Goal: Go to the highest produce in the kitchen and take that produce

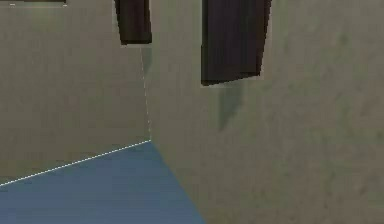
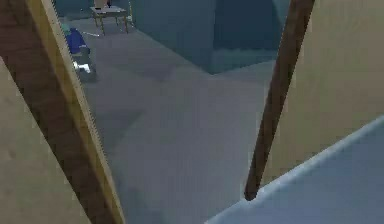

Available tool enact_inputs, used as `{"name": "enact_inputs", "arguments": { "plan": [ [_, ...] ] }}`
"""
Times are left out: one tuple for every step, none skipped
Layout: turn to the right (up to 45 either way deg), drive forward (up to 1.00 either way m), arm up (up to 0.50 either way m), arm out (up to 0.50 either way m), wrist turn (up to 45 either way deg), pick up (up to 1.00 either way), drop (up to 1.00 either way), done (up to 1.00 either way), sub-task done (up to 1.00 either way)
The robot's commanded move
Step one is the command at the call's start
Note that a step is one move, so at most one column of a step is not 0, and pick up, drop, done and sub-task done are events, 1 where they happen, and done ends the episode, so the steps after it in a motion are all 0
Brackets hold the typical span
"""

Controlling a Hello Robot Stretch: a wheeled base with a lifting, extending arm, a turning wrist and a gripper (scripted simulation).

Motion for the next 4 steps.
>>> {"name": "enact_inputs", "arguments": {
  "plan": [
    [-45.0, 0.0, 0.0, 0.0, 0.0, 0.0, 0.0, 0.0, 0.0],
    [-45.0, 0.0, 0.0, 0.0, 0.0, 0.0, 0.0, 0.0, 0.0],
    [-45.0, 0.0, 0.0, 0.0, 0.0, 0.0, 0.0, 0.0, 0.0],
    [-33.0, 0.0, 0.0, 0.0, 0.0, 0.0, 0.0, 0.0, 0.0]
  ]
}}
